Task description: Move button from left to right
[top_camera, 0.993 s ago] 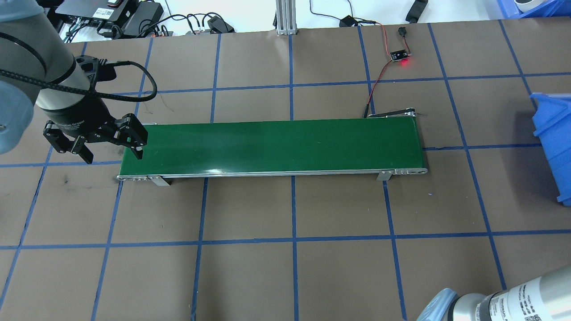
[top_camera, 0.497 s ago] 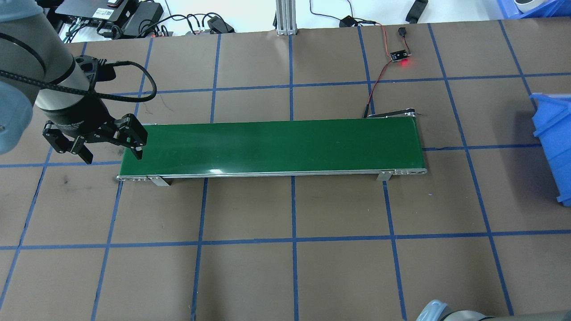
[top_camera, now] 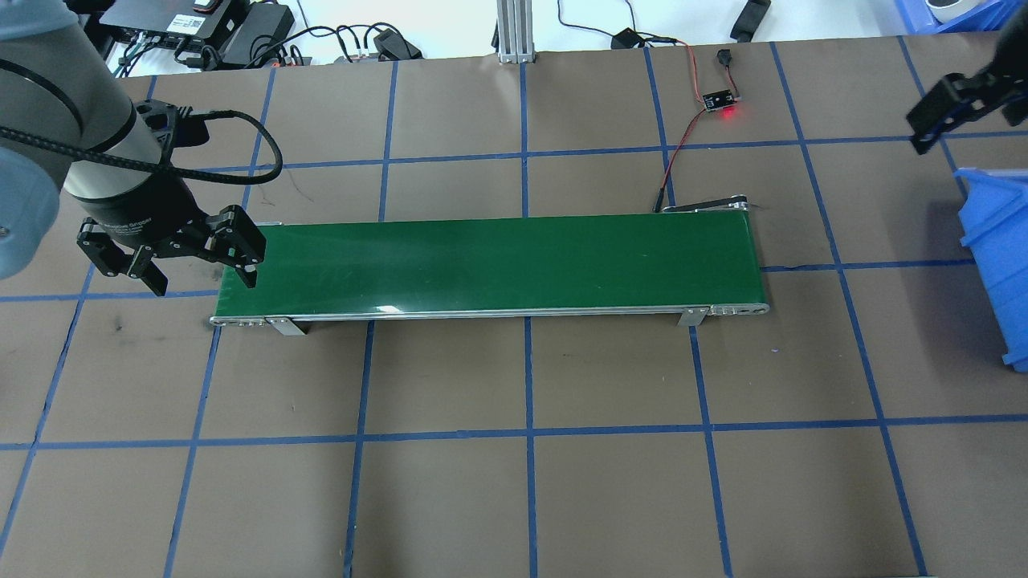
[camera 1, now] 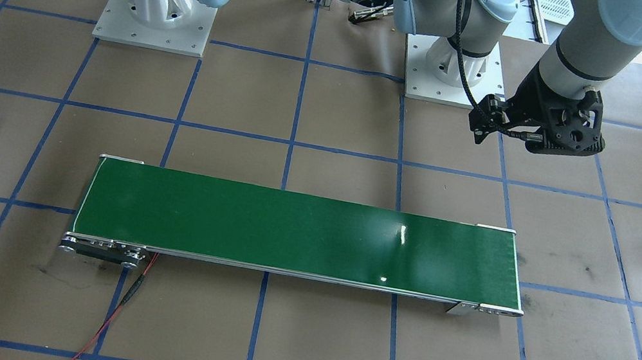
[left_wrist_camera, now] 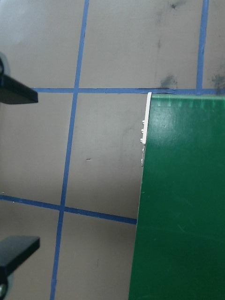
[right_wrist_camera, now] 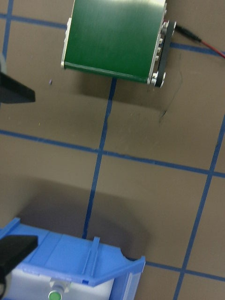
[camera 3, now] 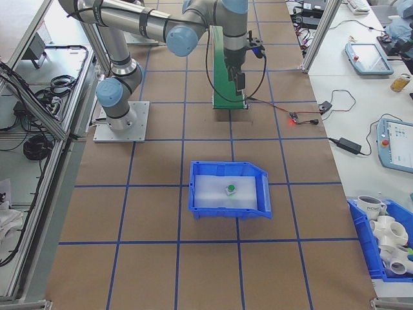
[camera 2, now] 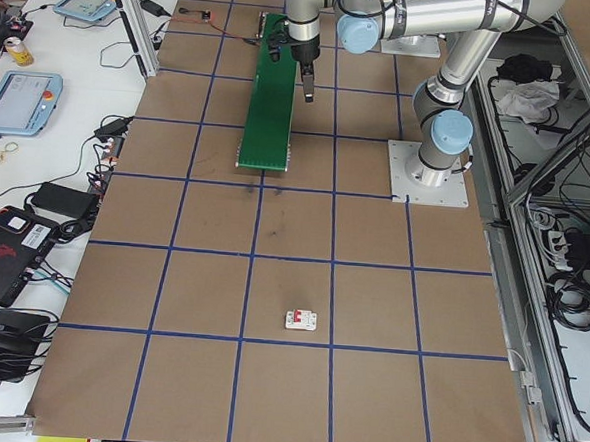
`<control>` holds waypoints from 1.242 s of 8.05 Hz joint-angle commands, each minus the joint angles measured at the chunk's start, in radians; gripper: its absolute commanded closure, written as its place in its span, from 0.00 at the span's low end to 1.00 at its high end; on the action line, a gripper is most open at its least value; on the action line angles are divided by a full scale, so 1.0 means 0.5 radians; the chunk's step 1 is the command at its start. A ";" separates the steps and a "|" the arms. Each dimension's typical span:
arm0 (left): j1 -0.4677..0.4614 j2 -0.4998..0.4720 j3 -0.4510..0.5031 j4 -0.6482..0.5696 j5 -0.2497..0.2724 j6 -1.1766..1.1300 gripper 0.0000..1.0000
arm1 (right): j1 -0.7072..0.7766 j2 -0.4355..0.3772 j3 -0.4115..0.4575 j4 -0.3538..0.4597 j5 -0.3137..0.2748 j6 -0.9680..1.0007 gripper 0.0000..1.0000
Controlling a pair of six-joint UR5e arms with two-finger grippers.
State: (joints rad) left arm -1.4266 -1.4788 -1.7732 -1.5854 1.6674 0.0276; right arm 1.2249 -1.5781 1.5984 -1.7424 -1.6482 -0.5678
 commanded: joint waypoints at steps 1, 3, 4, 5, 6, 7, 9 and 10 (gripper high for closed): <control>0.000 -0.003 0.000 0.005 0.000 -0.012 0.00 | 0.530 -0.044 -0.006 0.097 0.004 0.631 0.00; 0.000 -0.003 -0.006 0.057 -0.025 -0.024 0.00 | 0.841 -0.001 -0.003 0.128 -0.005 1.228 0.00; -0.003 -0.006 0.000 0.063 -0.028 0.000 0.00 | 0.863 0.005 -0.003 0.135 0.050 1.240 0.00; -0.003 -0.021 0.003 0.145 -0.031 0.006 0.00 | 0.864 0.005 -0.006 0.129 0.360 1.240 0.00; -0.006 -0.024 -0.006 0.231 -0.043 0.003 0.00 | 0.864 0.011 -0.006 0.089 0.421 1.228 0.00; -0.018 -0.025 -0.006 0.235 -0.143 -0.024 0.00 | 0.864 0.008 -0.003 0.092 0.206 1.170 0.00; -0.024 -0.031 0.006 0.235 -0.200 -0.028 0.00 | 0.861 -0.004 -0.009 0.107 0.118 1.148 0.00; -0.031 -0.040 0.012 0.244 -0.212 -0.034 0.00 | 0.861 -0.004 -0.021 0.110 0.106 1.139 0.00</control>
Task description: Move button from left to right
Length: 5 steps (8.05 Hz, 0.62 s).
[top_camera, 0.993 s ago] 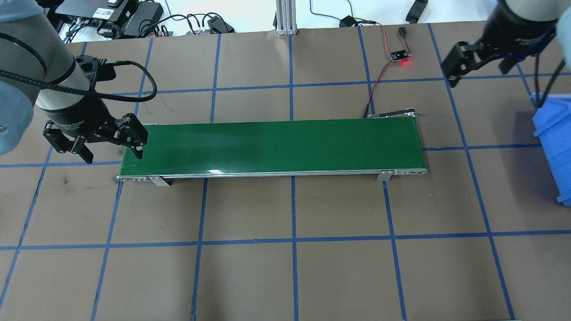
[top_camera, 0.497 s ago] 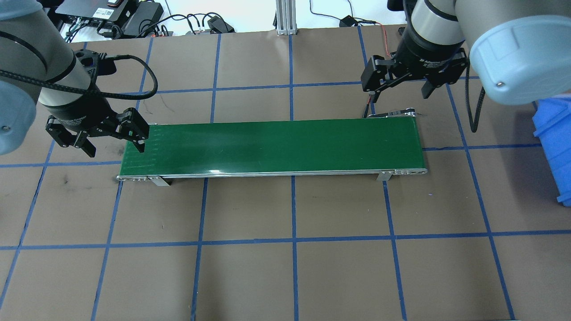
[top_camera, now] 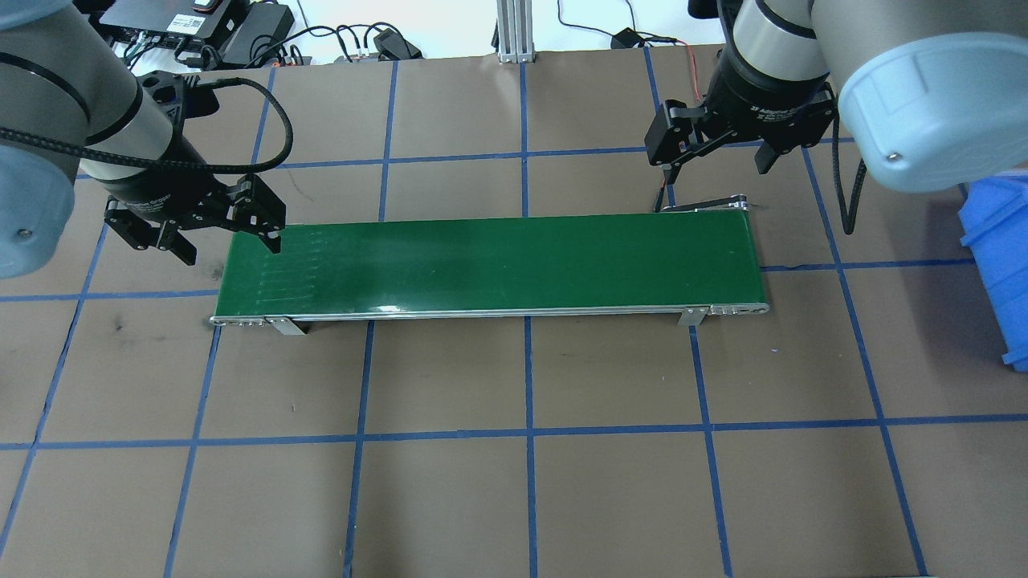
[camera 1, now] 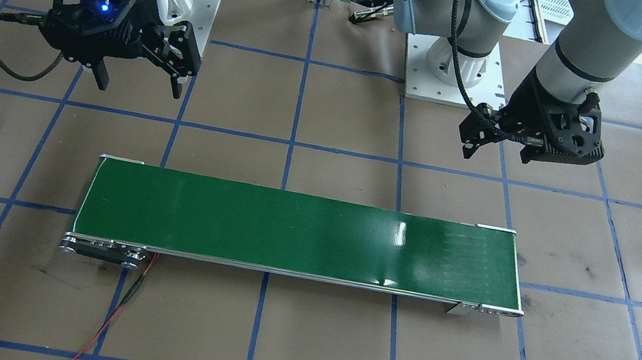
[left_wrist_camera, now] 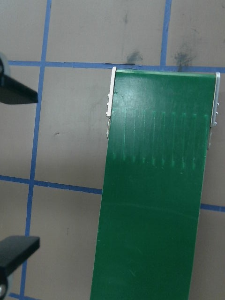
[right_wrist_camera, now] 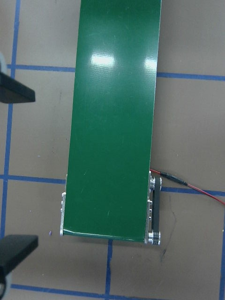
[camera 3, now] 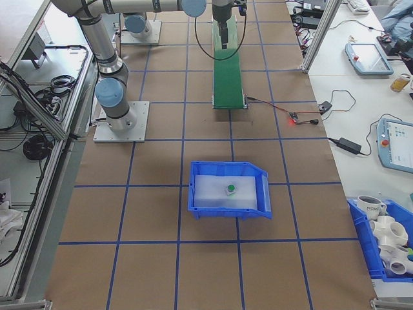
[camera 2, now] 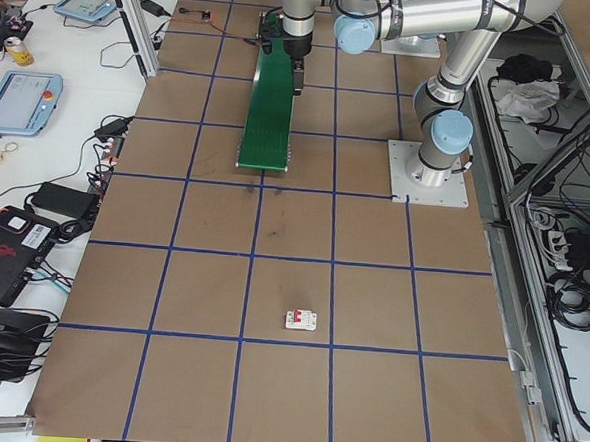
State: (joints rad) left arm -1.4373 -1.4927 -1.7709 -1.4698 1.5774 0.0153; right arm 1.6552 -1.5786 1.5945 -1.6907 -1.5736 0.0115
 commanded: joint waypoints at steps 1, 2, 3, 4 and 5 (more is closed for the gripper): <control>-0.040 -0.024 0.007 0.019 -0.022 -0.009 0.00 | 0.000 0.003 -0.014 0.007 -0.031 -0.020 0.00; -0.070 -0.027 0.007 0.025 -0.016 -0.012 0.00 | 0.000 0.006 -0.014 0.010 -0.043 -0.029 0.00; -0.077 -0.024 0.007 0.034 -0.013 -0.009 0.00 | 0.000 0.006 -0.014 0.010 -0.040 -0.032 0.00; -0.077 -0.024 0.007 0.034 -0.007 -0.009 0.00 | 0.000 0.009 -0.014 0.010 -0.056 -0.035 0.00; -0.077 -0.024 0.007 0.031 -0.007 -0.006 0.00 | 0.000 0.010 -0.014 0.010 -0.050 -0.038 0.00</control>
